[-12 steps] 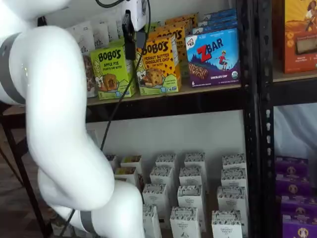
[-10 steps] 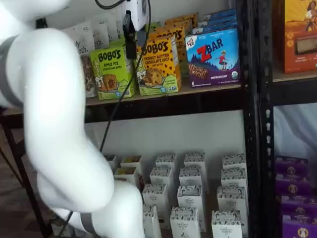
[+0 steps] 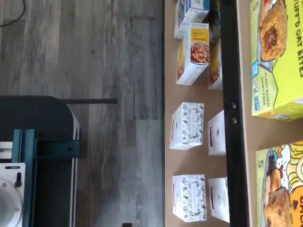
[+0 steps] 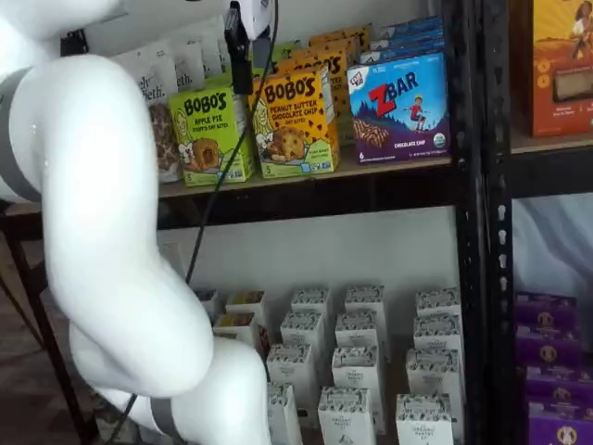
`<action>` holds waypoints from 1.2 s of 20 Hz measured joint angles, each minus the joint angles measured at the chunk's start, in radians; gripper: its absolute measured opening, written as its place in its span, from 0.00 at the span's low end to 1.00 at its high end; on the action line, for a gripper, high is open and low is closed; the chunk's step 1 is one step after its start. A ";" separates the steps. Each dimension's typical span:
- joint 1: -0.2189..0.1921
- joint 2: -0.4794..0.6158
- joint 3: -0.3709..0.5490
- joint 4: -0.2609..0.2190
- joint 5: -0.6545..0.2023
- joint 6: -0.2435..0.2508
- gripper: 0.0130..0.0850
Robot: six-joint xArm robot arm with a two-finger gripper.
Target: Pick up the orange box on the top shelf, the fifth box from the left
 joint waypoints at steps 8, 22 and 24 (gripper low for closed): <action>0.011 0.020 -0.026 -0.007 0.011 0.009 1.00; -0.026 0.061 -0.045 0.028 -0.076 -0.020 1.00; -0.029 0.063 -0.043 0.028 -0.099 -0.025 1.00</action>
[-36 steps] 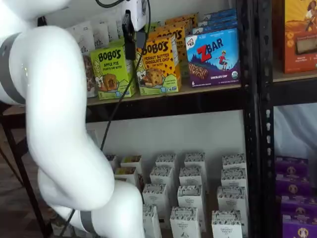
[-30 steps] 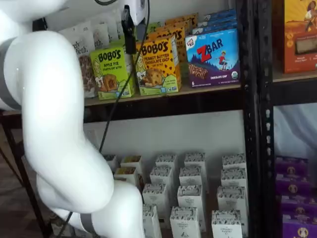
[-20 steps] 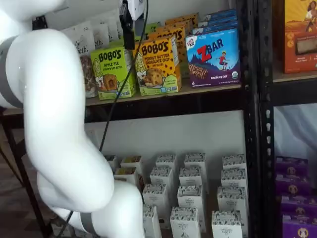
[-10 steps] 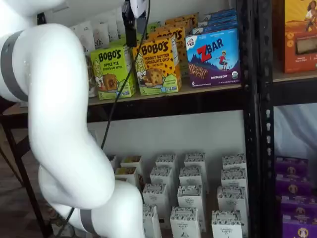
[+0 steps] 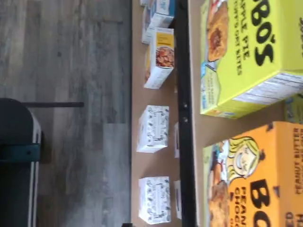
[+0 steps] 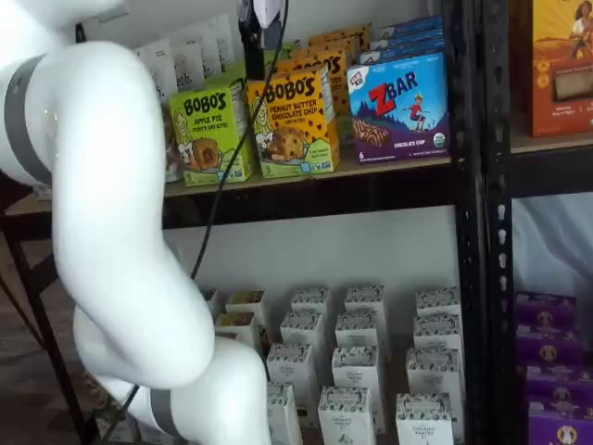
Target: Pick up the orange box on the top shelf, the fifth box from the left
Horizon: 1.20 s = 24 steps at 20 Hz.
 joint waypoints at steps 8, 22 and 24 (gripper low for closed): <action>0.006 0.034 0.008 -0.043 -0.085 -0.020 1.00; 0.015 0.115 -0.006 -0.077 -0.149 -0.033 1.00; 0.019 0.122 -0.004 -0.085 -0.160 -0.034 1.00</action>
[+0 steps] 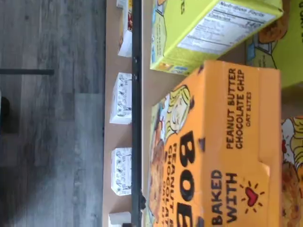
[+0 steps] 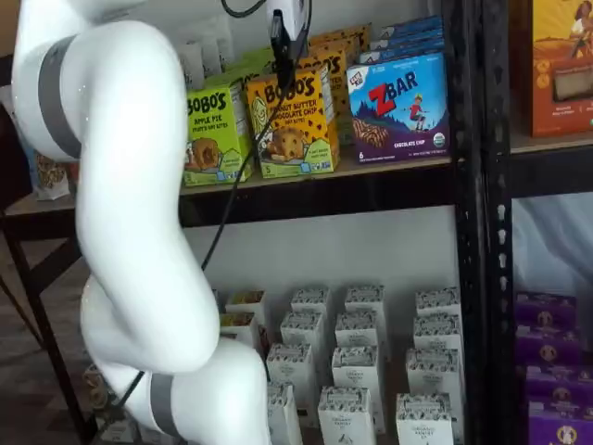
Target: Pick up the orange box on the top shelf, the fifth box from the left
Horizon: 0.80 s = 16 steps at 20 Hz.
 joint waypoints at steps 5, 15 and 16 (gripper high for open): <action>0.008 0.020 -0.007 -0.023 -0.006 0.000 1.00; 0.039 0.077 -0.056 -0.095 0.059 0.017 1.00; 0.042 0.081 -0.059 -0.100 0.065 0.019 1.00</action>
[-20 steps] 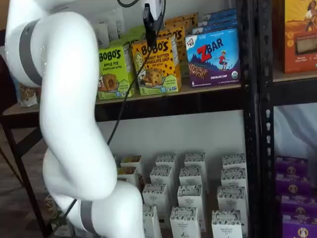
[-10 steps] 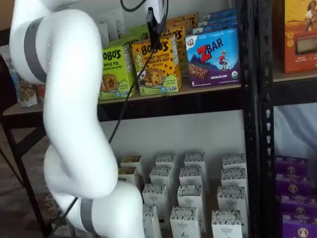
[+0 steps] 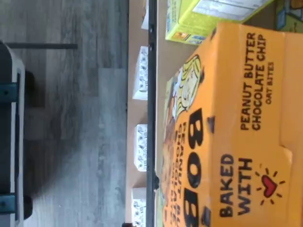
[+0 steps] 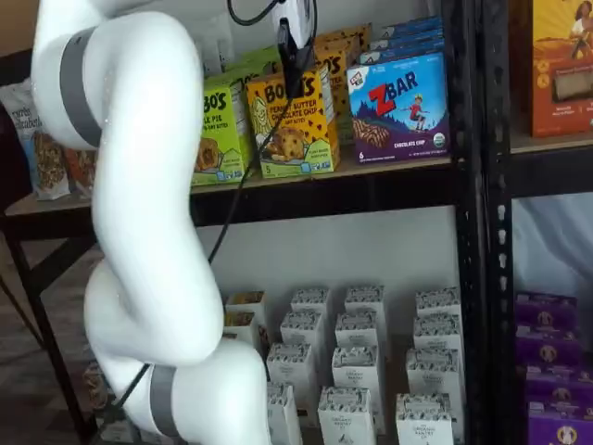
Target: Pick up the orange box on the top shelf, the fifth box from the left
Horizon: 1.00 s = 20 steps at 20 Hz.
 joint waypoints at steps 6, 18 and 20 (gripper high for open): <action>0.006 0.011 -0.005 -0.010 0.011 0.005 1.00; 0.009 0.013 0.011 -0.014 0.008 0.006 1.00; 0.008 0.009 0.017 -0.010 0.000 0.005 0.94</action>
